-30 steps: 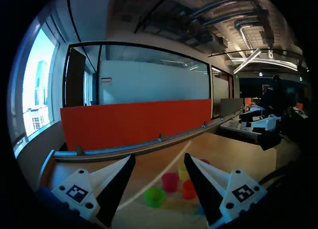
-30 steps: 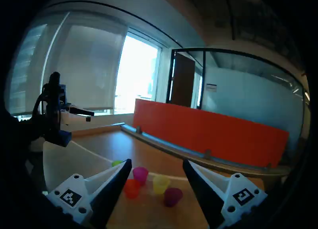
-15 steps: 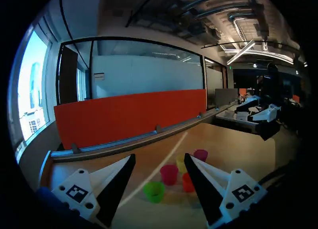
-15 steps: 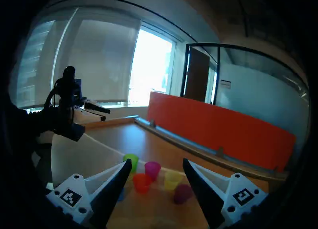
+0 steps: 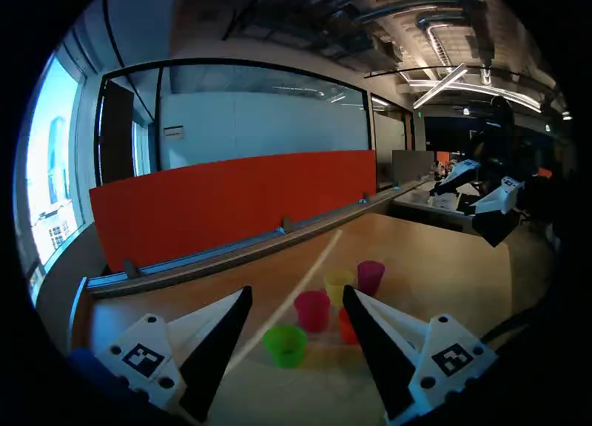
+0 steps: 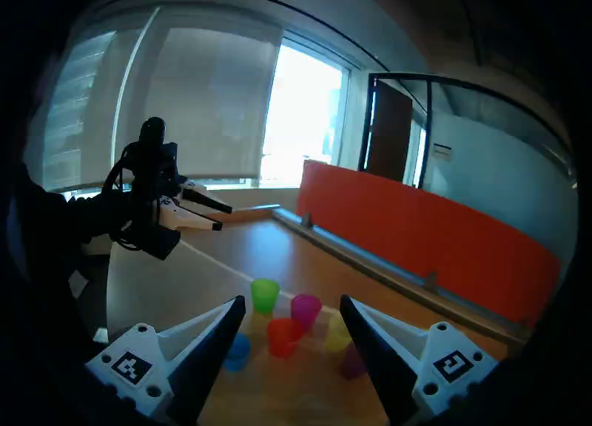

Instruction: Pour water

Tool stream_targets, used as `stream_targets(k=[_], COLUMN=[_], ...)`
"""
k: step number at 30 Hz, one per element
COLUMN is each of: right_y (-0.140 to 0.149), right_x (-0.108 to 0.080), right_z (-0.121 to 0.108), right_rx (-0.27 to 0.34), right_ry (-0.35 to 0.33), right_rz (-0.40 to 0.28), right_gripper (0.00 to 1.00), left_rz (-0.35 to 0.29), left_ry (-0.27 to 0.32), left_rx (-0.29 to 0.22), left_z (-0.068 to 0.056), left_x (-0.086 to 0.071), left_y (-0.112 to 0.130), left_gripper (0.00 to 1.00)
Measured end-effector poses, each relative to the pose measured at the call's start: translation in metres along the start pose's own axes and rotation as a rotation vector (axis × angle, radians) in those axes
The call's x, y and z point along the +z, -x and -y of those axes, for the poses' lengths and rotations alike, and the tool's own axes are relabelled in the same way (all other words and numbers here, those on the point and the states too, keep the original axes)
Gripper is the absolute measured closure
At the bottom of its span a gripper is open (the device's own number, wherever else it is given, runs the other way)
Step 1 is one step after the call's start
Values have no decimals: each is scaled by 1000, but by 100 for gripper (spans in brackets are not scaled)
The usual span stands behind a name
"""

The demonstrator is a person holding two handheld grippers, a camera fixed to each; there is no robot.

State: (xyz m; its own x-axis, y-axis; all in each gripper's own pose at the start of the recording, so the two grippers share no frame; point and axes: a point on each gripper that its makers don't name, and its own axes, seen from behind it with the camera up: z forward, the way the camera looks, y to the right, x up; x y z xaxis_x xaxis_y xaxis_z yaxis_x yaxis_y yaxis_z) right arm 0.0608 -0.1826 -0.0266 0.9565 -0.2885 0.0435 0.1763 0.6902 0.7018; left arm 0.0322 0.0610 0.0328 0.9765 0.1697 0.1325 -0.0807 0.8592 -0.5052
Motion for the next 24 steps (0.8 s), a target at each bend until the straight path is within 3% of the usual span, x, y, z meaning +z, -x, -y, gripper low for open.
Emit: stream_targets(k=[24], right_y=[26], right_x=[27], right_z=[23], right_rx=[-48], right_ry=[-98], right_rz=[58], right_gripper=[0], left_rz=[114], left_ry=[67], left_rx=[39], left_z=[-2], left_x=[31], left_y=[53], left_gripper=[9])
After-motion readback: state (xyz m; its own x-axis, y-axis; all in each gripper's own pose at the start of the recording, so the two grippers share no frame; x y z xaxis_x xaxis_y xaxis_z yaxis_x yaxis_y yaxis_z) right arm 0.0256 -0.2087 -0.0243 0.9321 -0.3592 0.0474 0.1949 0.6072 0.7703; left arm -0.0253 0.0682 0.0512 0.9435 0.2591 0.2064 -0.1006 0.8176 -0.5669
